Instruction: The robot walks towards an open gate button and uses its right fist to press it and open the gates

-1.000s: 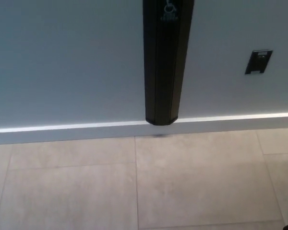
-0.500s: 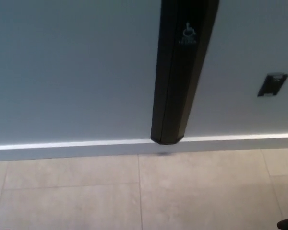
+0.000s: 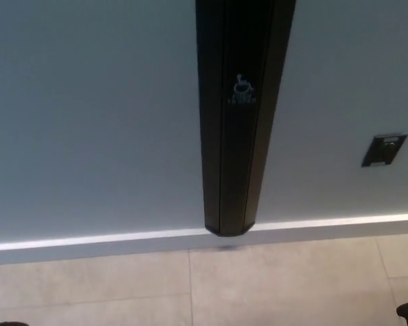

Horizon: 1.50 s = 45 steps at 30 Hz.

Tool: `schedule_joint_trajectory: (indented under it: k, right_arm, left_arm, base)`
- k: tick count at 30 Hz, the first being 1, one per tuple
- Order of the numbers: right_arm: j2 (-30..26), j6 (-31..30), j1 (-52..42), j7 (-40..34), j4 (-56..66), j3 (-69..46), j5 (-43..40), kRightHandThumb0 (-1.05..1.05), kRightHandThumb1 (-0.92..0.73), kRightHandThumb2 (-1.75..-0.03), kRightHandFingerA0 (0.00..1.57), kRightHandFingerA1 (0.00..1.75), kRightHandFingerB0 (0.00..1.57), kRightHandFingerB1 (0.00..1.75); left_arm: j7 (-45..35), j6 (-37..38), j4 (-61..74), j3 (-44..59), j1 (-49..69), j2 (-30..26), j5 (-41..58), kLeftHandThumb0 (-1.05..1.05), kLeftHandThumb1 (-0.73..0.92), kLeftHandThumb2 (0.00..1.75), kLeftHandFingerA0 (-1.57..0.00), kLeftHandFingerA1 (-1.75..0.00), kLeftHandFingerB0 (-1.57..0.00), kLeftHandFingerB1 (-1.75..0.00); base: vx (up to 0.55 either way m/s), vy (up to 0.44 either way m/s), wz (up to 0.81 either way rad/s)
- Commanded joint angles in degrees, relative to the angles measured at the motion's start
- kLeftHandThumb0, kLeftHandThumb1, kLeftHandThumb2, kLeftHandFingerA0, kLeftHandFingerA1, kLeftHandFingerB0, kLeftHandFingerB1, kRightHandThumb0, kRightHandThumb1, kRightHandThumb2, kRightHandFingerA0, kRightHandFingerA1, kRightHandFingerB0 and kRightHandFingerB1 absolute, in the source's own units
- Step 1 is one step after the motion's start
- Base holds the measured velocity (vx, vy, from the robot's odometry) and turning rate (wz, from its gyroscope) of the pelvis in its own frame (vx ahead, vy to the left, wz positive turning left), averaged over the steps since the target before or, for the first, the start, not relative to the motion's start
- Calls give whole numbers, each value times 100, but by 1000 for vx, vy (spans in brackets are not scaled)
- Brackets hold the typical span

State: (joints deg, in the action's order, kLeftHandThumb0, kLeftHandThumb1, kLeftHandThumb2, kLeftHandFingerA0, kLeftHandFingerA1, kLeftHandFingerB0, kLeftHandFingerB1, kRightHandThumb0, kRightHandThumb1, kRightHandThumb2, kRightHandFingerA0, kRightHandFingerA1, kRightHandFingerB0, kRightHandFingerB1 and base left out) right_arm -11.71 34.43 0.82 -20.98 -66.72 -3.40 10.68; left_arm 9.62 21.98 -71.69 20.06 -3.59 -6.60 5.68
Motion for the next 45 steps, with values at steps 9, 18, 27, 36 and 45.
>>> schedule_joint_trajectory:
  k: [9,18,27,36,45]
  right_arm:
    - [25,113,-89,3,-1,-66,-92,-16,-57,-89,106,118,107,95]
    - [41,148,-83,-12,22,-38,-45,-17,-57,-88,107,123,106,95]
    - [71,162,-58,15,53,-119,-126,-14,-58,-86,106,117,107,93]
    - [65,211,-35,40,137,-184,-158,-15,-57,-87,107,118,108,91]
    - [118,122,-184,-142,383,-239,-125,-14,-58,-86,103,117,105,94]
  left_arm:
    - [92,187,4,-82,121,-90,-20,-11,35,140,-103,-157,-103,-140]
    - [127,178,-8,-69,131,-69,12,-10,36,139,-100,-158,-101,-139]
    - [137,216,-19,-48,123,-80,10,-12,36,140,-102,-158,-102,-140]
    - [112,256,-11,-18,134,-32,42,-9,33,142,-104,-158,-102,-140]
    - [113,193,15,12,50,-28,79,-10,37,138,-104,-157,-103,-138]
  base:
    - [220,99,10]
    - [271,148,3]
    - [236,-140,4]
    - [105,26,-9]
    - [128,213,-2]
